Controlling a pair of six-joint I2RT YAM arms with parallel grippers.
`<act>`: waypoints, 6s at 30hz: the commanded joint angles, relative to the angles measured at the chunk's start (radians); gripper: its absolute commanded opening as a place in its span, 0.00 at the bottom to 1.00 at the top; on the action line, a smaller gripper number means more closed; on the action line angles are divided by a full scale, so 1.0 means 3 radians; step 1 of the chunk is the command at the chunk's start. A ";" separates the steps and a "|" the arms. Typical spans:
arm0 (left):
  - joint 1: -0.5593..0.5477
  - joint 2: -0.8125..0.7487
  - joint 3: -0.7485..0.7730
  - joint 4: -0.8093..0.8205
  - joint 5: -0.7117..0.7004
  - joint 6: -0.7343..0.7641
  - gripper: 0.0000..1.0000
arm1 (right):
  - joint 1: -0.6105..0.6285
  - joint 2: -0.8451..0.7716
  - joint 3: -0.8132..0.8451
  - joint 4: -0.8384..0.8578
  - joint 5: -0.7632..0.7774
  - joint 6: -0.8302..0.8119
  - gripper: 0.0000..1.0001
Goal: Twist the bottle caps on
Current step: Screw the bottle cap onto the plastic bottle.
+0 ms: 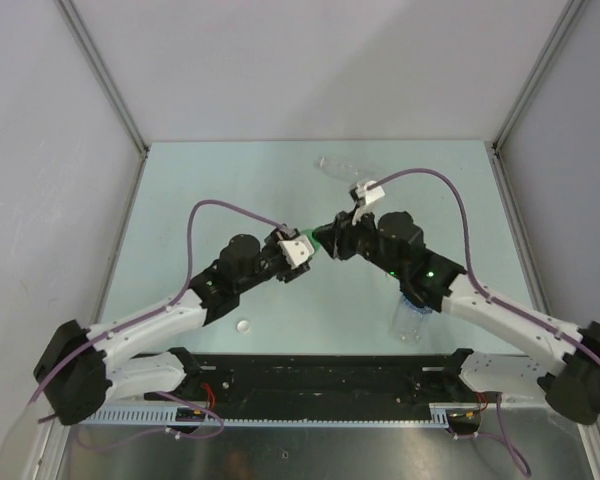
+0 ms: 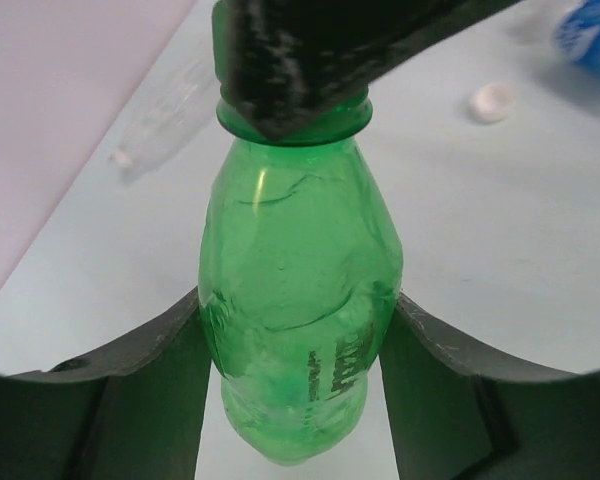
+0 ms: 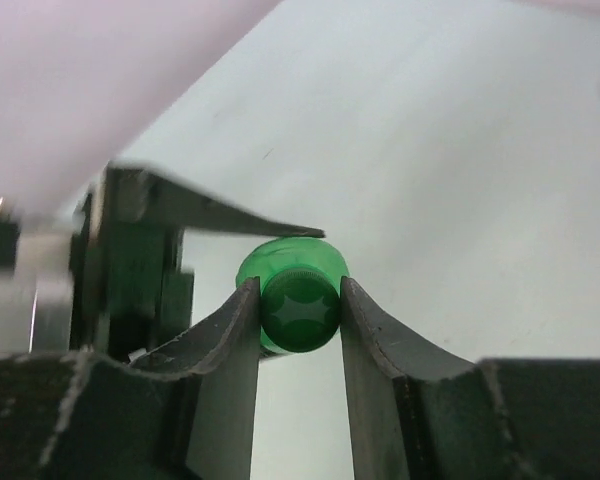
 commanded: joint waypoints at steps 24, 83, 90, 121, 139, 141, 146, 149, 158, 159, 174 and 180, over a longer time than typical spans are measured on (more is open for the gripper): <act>-0.0171 0.0137 -0.0475 0.1245 -0.0546 -0.0301 0.00 | 0.0005 -0.0134 -0.0006 0.0563 -0.0248 -0.0237 0.89; -0.0086 -0.0322 0.0069 0.0187 0.0377 -0.0099 0.00 | -0.0044 -0.0501 -0.0088 -0.0521 -0.1200 -0.1459 0.03; -0.0195 -0.0090 0.0132 0.0715 -0.0884 -0.0098 0.00 | 0.0038 -0.0028 -0.0088 0.0274 0.0024 0.0610 0.00; -0.0111 -0.0127 -0.0063 0.0302 0.0477 -0.0023 0.00 | 0.0027 -0.0908 -0.0067 -0.0714 -0.1313 -0.2337 0.99; -0.0082 -0.0283 0.0082 -0.0507 0.1557 0.0333 0.00 | 0.0060 -0.0956 -0.0093 -0.1223 -0.1863 -0.2961 0.91; -0.0080 -0.0285 0.0081 -0.0511 0.1558 0.0326 0.00 | 0.0068 -0.0912 -0.0093 -0.1148 -0.1872 -0.2891 0.87; -0.0082 -0.0297 0.0077 -0.0508 0.1532 0.0325 0.00 | 0.0077 -0.0880 -0.0093 -0.1064 -0.1947 -0.2783 0.70; -0.0082 -0.0295 0.0091 -0.0507 0.1514 0.0319 0.00 | 0.0083 -0.0870 -0.0093 -0.1077 -0.1976 -0.2770 0.65; -0.0081 -0.0296 0.0115 -0.0507 0.1548 0.0323 0.00 | 0.0095 -0.0800 -0.0093 -0.1039 -0.1921 -0.2704 0.60; -0.0079 -0.0292 0.0115 -0.0510 0.1553 0.0324 0.00 | 0.0096 -0.0794 -0.0093 -0.1029 -0.1914 -0.2686 0.58; -0.0081 -0.0441 0.0127 -0.0405 0.1364 0.0276 0.00 | 0.0093 -0.0723 -0.0093 -0.0944 -0.1688 -0.2349 0.21; -0.0086 -0.0567 0.0075 -0.0072 0.0661 0.0071 0.00 | 0.0110 -0.0430 -0.0100 -0.0467 -0.1233 -0.1528 0.01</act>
